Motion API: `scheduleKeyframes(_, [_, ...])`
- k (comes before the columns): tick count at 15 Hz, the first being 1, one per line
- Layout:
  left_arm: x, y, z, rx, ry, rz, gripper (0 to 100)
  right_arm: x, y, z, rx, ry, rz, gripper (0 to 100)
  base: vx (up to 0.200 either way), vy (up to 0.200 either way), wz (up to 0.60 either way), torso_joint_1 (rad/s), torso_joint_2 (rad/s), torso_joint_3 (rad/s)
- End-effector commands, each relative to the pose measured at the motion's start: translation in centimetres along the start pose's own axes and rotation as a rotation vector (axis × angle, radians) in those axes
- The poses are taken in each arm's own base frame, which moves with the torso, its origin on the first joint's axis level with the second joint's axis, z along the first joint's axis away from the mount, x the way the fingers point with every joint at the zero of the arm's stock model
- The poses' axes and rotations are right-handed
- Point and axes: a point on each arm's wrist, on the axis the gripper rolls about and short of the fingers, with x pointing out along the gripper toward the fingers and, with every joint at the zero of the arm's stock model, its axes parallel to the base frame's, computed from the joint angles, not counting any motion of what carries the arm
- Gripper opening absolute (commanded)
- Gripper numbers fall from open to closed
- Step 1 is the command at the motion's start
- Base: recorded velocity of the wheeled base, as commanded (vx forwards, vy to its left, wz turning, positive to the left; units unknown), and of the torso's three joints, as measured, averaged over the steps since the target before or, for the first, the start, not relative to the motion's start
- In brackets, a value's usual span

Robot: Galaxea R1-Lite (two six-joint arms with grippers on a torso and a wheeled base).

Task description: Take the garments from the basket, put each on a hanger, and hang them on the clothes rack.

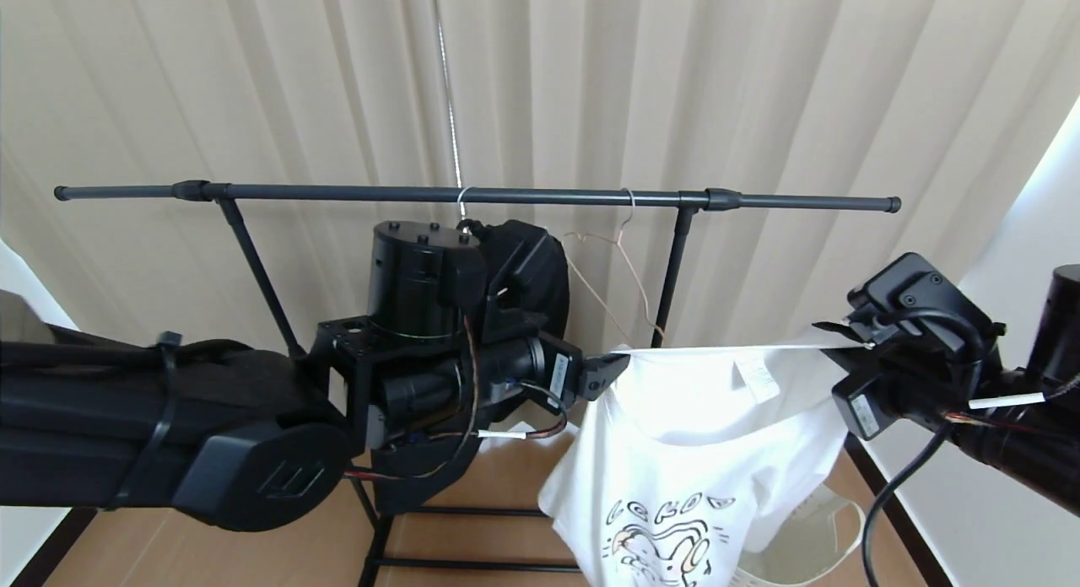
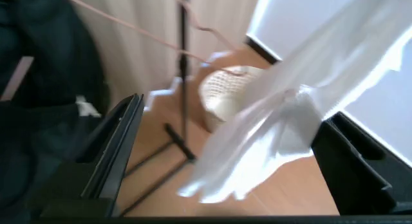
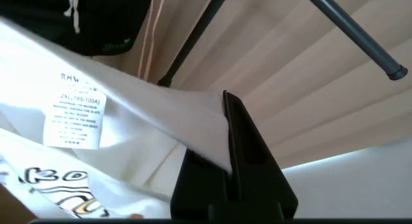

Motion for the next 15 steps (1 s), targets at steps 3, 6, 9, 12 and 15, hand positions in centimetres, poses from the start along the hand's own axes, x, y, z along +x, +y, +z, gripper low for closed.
scheduleKeyframes(3, [-2.8,1.6,1.4,-0.086,-0.01,-0.121,100,-1.1,-2.7,0.2,0.027,-0.021,-0.09,0,0.0,0.0,0.0,0.0,0.0,0.0])
scheduleKeyframes(6, [-1.4,2.1,1.2,-0.096,0.005,-0.132,100,-0.7,-2.9,-0.1,0.029,-0.004,-0.103,0,0.0,0.0,0.0,0.0,0.0,0.0])
scheduleKeyframes(9, [0.9,2.5,1.7,-0.097,0.037,-0.027,100,-0.7,-3.3,-0.2,0.034,0.002,-0.119,0,0.0,0.0,0.0,0.0,0.0,0.0])
scheduleKeyframes(12, [5.5,3.6,2.6,-0.087,0.067,0.112,100,-0.6,-3.3,-0.2,0.036,0.004,-0.119,0,0.0,0.0,0.0,0.0,0.0,0.0])
scheduleKeyframes(15, [8.6,5.3,1.8,-0.014,0.077,0.17,100,-0.4,-3.2,-0.3,0.035,0.009,-0.116,0,0.0,0.0,0.0,0.0,0.0,0.0])
